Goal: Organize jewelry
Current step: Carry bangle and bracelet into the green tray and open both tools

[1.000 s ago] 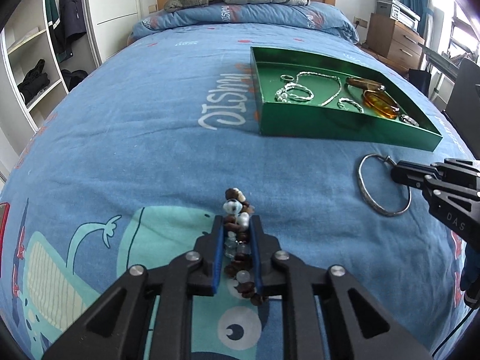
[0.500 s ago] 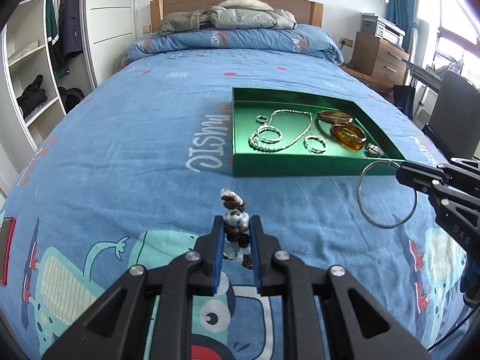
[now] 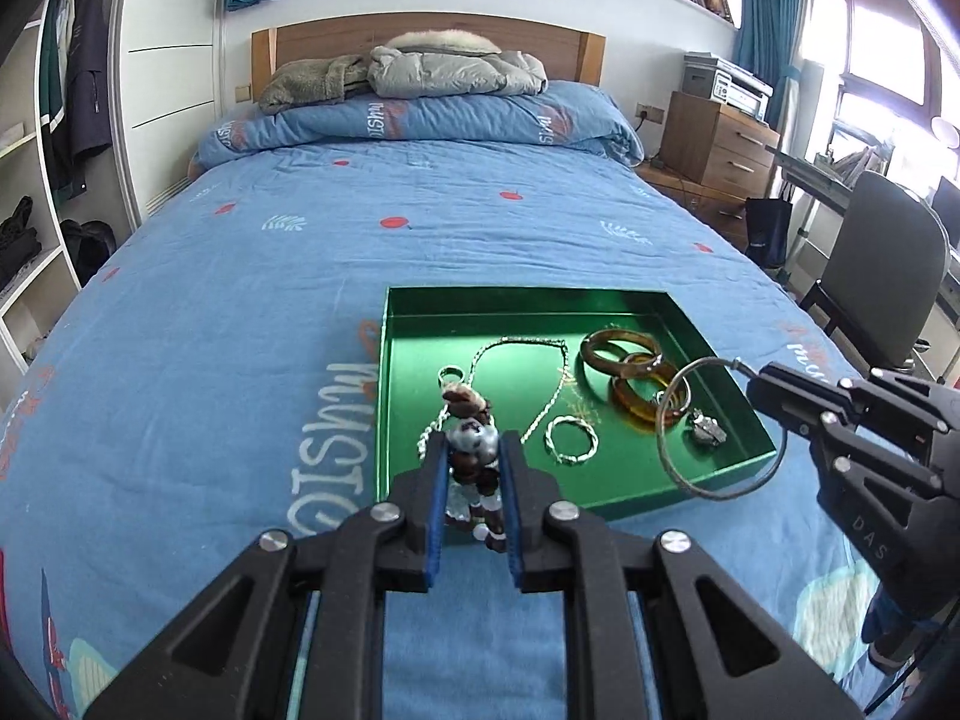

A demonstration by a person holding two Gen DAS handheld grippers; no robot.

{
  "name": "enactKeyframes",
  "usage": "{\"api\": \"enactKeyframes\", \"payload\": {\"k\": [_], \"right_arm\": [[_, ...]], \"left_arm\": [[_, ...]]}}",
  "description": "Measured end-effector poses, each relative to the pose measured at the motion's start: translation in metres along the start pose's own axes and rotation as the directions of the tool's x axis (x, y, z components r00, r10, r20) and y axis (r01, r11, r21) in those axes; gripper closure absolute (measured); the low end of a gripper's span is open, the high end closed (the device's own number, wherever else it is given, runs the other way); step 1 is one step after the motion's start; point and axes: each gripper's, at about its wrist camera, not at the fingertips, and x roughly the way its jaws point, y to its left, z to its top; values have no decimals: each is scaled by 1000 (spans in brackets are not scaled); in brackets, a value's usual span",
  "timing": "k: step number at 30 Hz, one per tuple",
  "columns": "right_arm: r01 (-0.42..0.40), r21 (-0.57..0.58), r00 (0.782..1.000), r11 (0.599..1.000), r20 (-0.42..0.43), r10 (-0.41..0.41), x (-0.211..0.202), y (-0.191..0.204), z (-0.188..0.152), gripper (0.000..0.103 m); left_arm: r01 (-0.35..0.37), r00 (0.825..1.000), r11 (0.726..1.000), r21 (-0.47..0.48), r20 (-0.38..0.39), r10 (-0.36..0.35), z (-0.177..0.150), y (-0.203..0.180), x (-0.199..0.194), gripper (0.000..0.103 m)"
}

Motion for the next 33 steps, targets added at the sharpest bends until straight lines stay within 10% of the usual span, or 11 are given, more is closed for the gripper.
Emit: {"api": "enactKeyframes", "payload": {"k": [18,33], "right_arm": [[-47,127,984,991,-162,67,107,-19,-19,97],[-47,177,970,983,-229,87,119,-27,-23,92]], "left_arm": [[31,979,1000,7,-201,-29,42,-34,146,88],[35,971,999,-37,-235,-42,31,-19,148,84]]}}
